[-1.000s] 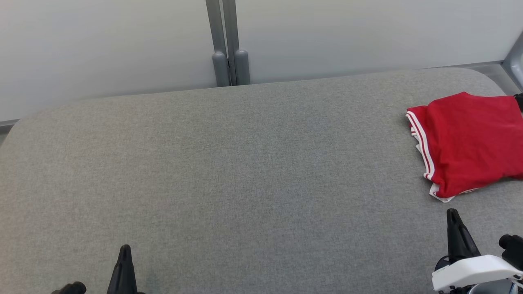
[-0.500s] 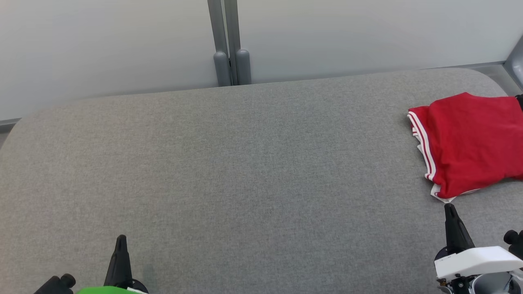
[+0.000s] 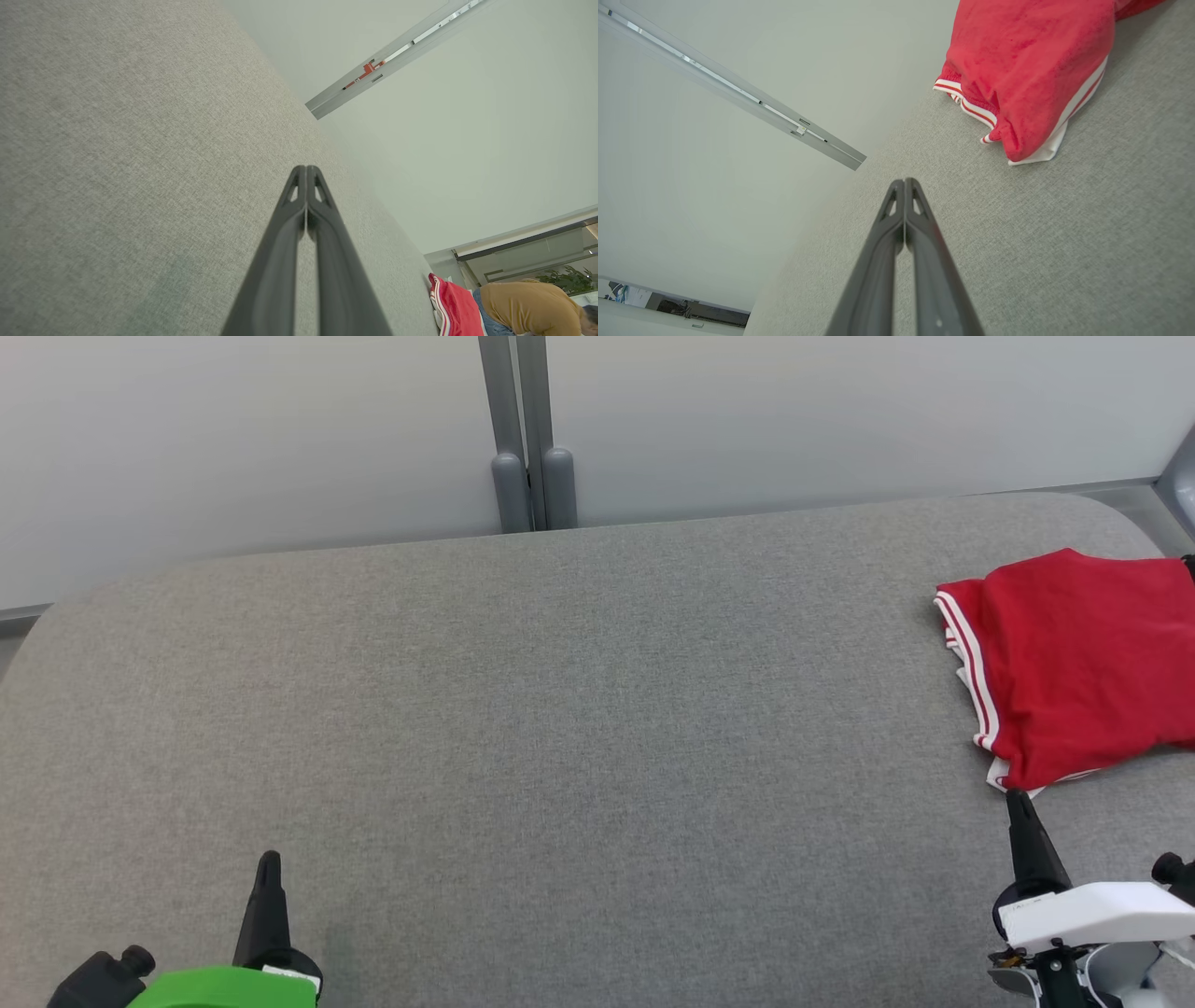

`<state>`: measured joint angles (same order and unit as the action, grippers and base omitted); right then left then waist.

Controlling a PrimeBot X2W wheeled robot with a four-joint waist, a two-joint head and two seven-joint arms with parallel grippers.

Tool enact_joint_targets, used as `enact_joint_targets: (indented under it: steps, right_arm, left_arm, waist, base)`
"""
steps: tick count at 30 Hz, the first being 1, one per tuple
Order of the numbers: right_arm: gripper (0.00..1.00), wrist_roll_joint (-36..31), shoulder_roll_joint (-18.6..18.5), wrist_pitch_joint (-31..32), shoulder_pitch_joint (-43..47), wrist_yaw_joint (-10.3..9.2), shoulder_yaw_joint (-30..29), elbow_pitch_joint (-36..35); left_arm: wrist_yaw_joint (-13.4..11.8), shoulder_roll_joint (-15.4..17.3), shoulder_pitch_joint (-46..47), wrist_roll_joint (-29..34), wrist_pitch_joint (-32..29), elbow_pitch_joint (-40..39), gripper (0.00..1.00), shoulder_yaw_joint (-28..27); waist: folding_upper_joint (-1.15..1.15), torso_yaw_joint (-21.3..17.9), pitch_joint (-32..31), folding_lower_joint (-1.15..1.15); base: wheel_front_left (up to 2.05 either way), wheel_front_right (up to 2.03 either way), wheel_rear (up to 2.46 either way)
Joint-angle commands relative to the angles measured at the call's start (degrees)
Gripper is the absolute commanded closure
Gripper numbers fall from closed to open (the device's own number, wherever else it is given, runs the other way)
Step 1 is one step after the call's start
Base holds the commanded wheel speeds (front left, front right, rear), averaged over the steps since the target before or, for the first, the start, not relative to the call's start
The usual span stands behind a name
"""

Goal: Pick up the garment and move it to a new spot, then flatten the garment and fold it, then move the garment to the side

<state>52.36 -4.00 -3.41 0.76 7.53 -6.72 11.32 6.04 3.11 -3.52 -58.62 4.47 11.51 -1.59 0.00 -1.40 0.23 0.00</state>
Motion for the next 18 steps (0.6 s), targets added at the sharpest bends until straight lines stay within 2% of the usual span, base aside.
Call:
enact_joint_targets:
  steps: [1,18]
  right_arm:
    - [1.00,1.79,-0.09,0.48,-1.39,-0.02,-0.05,-0.29]
    - [1.00,12.80,0.26,3.28,-3.08,-0.03,0.00,0.55]
  left_arm:
    - [0.27,0.63,1.69,-1.92,-0.46,-0.34,1.00,-0.33]
    - [0.64,0.70,4.19,-11.43,-3.29,0.46,1.00,-1.40]
  waist:
    - [0.00,0.02,0.00,0.00]
    - [0.00,0.33,-0.01,0.00]
  base:
    - [0.00,0.00,0.00]
    - [0.00,0.00,0.00]
